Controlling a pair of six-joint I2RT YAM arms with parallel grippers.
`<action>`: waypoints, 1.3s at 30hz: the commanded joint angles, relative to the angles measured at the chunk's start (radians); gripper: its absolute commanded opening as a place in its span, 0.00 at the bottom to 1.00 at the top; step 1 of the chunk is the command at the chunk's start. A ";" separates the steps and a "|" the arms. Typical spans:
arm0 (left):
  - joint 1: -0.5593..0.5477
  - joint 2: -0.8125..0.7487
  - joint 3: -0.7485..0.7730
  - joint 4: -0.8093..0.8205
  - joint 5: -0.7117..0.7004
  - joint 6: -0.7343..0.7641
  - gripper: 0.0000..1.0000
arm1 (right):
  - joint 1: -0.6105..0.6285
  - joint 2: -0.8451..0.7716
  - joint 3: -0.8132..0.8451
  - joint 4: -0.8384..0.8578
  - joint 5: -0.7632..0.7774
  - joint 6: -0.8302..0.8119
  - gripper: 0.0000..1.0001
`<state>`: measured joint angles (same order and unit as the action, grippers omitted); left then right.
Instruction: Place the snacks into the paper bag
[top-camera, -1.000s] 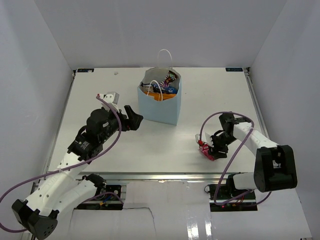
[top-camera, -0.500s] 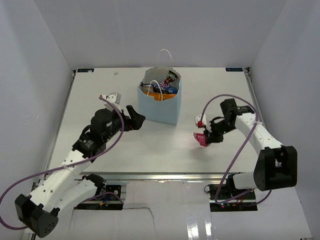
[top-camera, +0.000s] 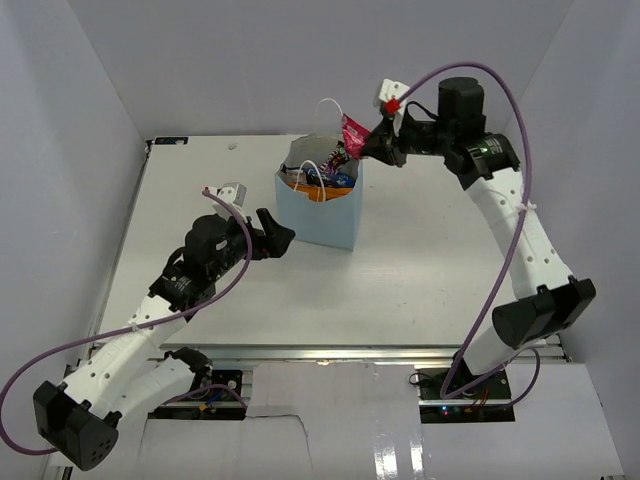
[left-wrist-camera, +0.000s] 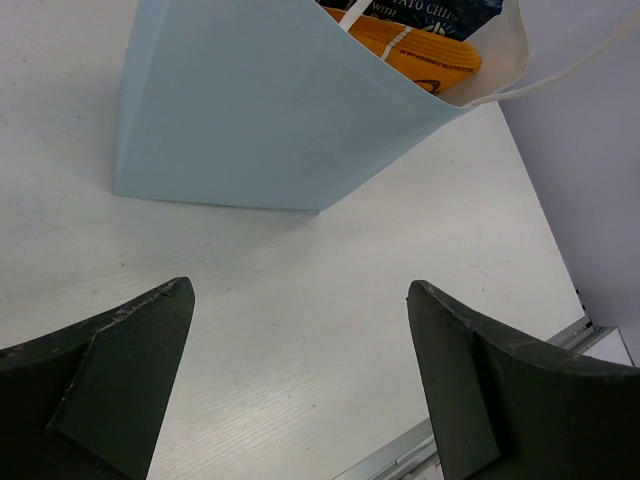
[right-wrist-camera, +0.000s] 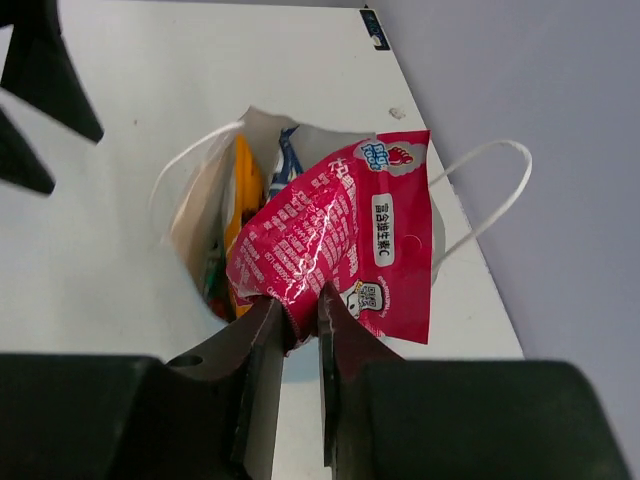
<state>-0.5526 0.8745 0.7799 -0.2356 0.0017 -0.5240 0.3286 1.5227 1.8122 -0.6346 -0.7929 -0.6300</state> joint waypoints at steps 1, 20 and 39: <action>0.005 -0.014 0.024 0.022 0.035 -0.007 0.98 | 0.084 0.123 0.076 0.163 0.150 0.259 0.08; 0.005 -0.103 -0.008 -0.007 0.043 -0.041 0.98 | 0.208 0.189 0.079 0.260 0.503 0.293 0.98; 0.005 -0.083 0.004 0.001 0.055 0.048 0.98 | -0.276 -0.496 -0.686 0.133 0.856 0.566 0.90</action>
<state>-0.5526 0.8165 0.7734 -0.2352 0.0372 -0.4900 0.0685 1.1080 1.1511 -0.4911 -0.0547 -0.1074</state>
